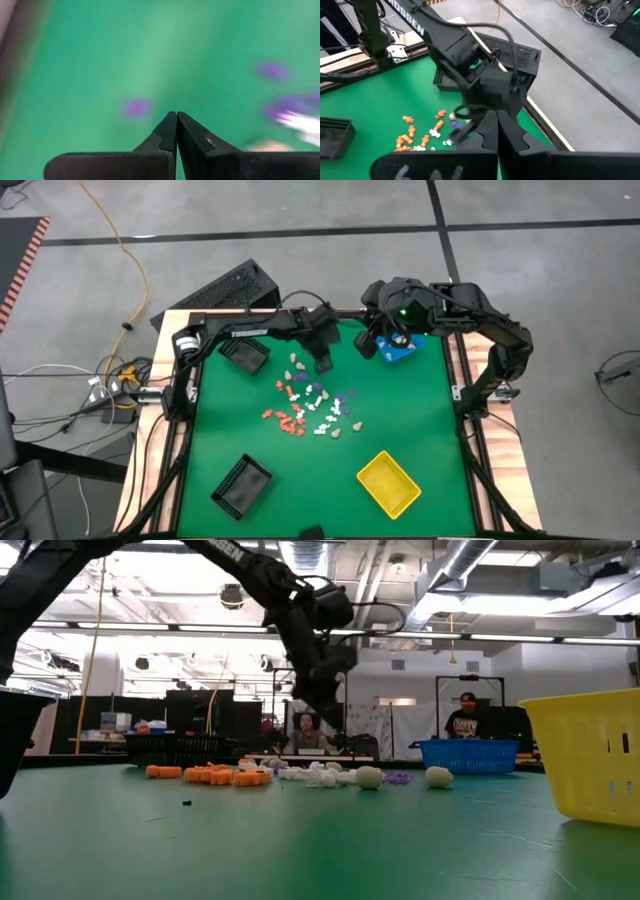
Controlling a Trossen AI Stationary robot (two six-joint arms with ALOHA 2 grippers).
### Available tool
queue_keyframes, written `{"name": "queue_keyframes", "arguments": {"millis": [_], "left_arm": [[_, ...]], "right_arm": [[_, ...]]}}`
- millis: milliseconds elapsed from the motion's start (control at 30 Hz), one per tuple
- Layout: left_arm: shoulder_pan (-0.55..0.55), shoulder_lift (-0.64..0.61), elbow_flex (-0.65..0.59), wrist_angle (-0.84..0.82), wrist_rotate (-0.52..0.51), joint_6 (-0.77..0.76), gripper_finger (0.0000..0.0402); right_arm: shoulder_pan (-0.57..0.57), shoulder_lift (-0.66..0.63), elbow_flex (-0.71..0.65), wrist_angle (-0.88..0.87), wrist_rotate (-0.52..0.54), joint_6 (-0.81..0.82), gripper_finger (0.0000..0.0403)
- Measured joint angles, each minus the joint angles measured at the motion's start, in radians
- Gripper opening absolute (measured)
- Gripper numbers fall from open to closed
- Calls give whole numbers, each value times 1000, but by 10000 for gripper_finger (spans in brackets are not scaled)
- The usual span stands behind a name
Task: Sort Halloween decoration
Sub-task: Put the purple spider toy into the top black basket
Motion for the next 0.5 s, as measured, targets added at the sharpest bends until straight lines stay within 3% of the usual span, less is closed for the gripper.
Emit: {"name": "queue_keyframes", "arguments": {"millis": [167,500], "left_arm": [[51,44,0,18,-163,0,0],[55,150,2,29,-98,42,0]], "right_arm": [[1,0,0,0,0,1,22],[1,0,0,2,0,13,21]]}}
